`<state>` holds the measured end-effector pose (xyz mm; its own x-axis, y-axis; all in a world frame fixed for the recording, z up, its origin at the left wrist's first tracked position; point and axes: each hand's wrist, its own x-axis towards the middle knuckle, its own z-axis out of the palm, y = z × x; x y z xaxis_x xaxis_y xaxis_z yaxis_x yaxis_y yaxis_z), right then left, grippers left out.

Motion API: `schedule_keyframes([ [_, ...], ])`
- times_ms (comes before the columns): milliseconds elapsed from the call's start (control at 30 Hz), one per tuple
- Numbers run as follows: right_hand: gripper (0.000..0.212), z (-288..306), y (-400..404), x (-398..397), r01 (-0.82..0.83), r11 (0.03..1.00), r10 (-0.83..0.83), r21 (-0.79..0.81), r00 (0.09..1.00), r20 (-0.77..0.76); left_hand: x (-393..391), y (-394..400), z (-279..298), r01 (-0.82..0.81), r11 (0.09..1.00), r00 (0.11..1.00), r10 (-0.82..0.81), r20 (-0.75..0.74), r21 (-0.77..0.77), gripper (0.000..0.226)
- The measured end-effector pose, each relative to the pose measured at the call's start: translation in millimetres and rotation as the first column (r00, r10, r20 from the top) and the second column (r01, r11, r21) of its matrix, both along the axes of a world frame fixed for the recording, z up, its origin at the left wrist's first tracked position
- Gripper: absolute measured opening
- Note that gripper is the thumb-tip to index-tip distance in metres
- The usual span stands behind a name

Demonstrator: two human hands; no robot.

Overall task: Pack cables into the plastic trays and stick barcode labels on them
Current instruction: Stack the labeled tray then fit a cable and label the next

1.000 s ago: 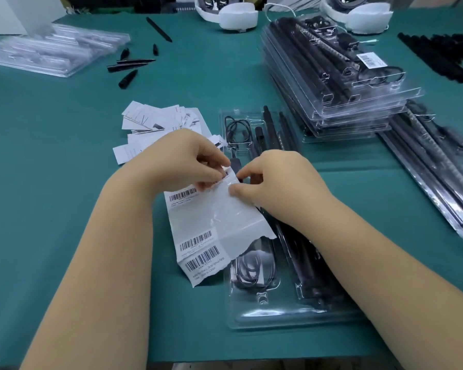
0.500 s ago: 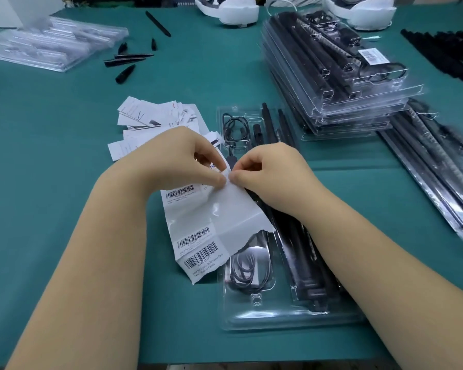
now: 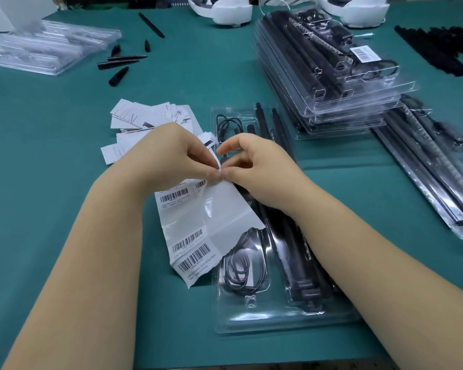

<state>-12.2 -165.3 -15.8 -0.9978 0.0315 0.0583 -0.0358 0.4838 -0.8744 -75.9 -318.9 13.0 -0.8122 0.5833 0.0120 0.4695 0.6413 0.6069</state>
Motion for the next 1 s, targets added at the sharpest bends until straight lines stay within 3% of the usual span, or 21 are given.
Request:
schedule_keyframes([
  [500, 0.024, -2.0, -0.6, -1.1, -0.02, 0.998, 0.021, 0.065, 1.0, -0.002, -4.0, 0.3, -3.8, -0.071, 0.997, 0.992, 0.069, 0.11, 0.02, 0.012],
  [700, 0.03, -2.3, -1.9, -0.4, -0.001, 0.993, 0.003, 0.115, 1.0, -0.017, -7.3, 1.6, -6.2, -0.175, 0.984, 0.983, 0.177, 0.055, -0.042, 0.014],
  [1000, 0.026, -1.6, -1.8, -0.2, 0.008, 0.989, -0.011, 0.15, 1.0, 0.017, -8.7, 0.1, -3.6, -0.325, 0.945, 0.946, 0.323, 0.036, 0.034, 0.015],
])
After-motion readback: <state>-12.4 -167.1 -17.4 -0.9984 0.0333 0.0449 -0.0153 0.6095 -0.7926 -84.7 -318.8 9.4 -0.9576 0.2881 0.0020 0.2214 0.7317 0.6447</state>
